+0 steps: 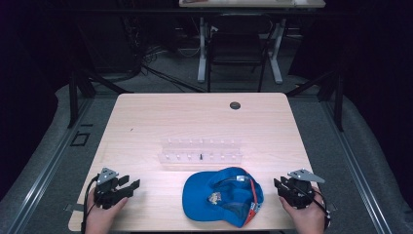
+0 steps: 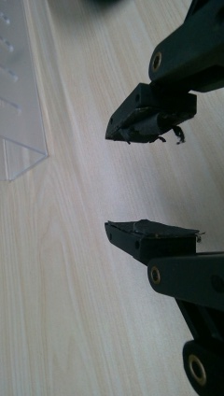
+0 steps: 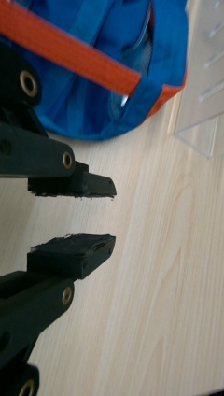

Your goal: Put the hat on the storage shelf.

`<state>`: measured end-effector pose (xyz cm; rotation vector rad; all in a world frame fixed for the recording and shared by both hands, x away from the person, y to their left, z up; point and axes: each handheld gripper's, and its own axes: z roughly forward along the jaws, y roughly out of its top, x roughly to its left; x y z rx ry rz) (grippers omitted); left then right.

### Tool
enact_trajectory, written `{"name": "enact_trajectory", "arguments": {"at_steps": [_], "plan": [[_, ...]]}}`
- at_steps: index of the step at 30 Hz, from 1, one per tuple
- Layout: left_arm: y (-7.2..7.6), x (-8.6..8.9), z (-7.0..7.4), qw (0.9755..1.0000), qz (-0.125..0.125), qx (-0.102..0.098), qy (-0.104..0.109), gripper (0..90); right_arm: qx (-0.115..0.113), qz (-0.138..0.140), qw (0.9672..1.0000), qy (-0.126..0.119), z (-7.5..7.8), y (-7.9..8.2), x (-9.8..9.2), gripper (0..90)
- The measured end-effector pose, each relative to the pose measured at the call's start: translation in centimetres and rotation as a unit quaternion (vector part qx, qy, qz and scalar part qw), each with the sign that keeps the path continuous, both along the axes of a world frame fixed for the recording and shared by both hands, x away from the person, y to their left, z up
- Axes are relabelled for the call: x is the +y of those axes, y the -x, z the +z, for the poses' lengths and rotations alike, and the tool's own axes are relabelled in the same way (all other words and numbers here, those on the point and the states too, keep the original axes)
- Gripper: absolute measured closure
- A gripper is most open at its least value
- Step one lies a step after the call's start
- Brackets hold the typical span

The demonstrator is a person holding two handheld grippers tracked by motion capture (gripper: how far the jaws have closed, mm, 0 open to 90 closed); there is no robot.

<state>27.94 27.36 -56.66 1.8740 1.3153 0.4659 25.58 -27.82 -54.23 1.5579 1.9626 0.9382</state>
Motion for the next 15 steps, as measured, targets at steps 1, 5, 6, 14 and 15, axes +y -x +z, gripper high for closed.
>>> {"name": "enact_trajectory", "arguments": {"at_steps": [1,5,6,14,15], "plan": [[0.0,-0.1,0.0,1.0,-0.001,-0.001,0.0,49.0,0.002,0.001,0.9999,-0.01,0.0,0.0,0.0,73.0],[0.0,-0.2,0.3,0.9984,-0.009,0.02,0.052,51.3,0.011,-0.001,0.9984,-0.055,0.1,0.1,-0.3,77.8],[0.1,-0.3,0.4,0.9985,-0.01,0.018,0.05,52.0,0.01,0.008,0.996,-0.088,0.2,0.3,-0.7,78.2],[0.7,-0.8,0.8,0.9985,-0.025,0.014,0.046,56.5,-0.01,0.02,0.9892,-0.145,1.1,0.8,-1.1,72.5],[0.7,-0.8,0.8,0.9985,-0.025,0.014,0.046,56.7,-0.01,0.02,0.9892,-0.145,1.1,0.8,-1.1,72.5]]}}
